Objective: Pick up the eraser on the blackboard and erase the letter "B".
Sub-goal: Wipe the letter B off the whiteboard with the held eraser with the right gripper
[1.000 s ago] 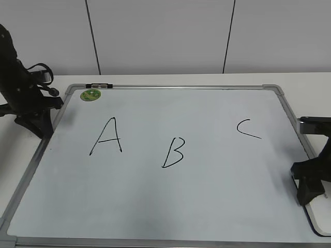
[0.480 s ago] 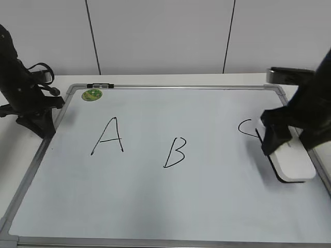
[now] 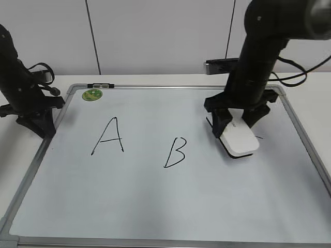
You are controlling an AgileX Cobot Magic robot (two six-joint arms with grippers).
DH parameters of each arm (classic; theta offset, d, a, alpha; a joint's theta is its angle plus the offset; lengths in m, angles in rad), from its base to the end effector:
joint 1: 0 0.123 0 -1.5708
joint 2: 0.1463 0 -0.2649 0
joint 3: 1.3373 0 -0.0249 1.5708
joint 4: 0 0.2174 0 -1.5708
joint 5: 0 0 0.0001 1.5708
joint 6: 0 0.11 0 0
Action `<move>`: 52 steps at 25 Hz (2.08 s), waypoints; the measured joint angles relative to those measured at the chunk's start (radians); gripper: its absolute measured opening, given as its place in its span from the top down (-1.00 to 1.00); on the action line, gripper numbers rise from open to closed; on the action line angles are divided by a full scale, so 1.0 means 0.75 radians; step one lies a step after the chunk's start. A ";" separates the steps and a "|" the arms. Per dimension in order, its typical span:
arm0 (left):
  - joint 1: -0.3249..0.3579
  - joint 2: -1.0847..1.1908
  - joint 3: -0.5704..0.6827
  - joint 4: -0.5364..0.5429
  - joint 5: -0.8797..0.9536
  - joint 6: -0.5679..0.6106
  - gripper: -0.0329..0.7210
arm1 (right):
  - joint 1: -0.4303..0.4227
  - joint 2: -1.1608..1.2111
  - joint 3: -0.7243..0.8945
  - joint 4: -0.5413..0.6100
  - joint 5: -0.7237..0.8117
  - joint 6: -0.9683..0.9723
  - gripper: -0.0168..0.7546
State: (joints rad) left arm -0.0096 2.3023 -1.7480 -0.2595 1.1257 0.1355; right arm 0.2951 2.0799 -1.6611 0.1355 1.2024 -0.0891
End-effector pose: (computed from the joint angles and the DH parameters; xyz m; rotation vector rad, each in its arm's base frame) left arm 0.4078 -0.0294 0.1096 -0.0471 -3.1127 0.3655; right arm 0.3589 0.1236 0.1767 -0.5228 3.0673 0.2031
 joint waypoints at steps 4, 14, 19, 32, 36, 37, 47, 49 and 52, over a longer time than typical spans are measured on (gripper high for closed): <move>0.000 0.000 0.000 0.005 0.000 0.000 0.53 | 0.048 0.138 -0.150 -0.020 0.005 0.003 -0.42; 0.000 0.000 0.000 0.033 0.000 0.002 0.51 | 0.110 0.307 -0.412 -0.040 0.014 0.023 -0.42; 0.000 0.000 0.000 0.038 0.000 0.002 0.51 | 0.110 0.326 -0.456 -0.064 0.021 0.036 -0.42; 0.000 0.000 0.000 0.049 0.000 0.002 0.78 | 0.110 0.385 -0.467 -0.073 0.021 0.046 -0.42; 0.000 0.000 0.000 0.049 0.000 0.002 0.78 | 0.110 0.388 -0.467 -0.073 0.021 0.046 -0.42; 0.000 0.000 0.000 0.049 0.000 0.002 0.78 | 0.110 0.391 -0.470 -0.073 0.021 0.046 -0.42; 0.000 0.000 0.000 0.049 0.000 0.002 0.78 | 0.112 0.436 -0.535 -0.073 0.073 0.046 -0.42; 0.000 0.000 0.000 0.049 0.000 0.002 0.78 | 0.115 0.464 -0.577 -0.075 0.110 0.046 -0.42; 0.000 0.000 0.000 0.052 0.000 0.002 0.78 | 0.127 0.479 -0.607 -0.078 0.135 0.049 -0.42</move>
State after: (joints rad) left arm -0.0096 2.3023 -1.7483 -0.2204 1.1257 0.1370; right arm 0.3903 2.4392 -2.1162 0.0772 1.3037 -0.0524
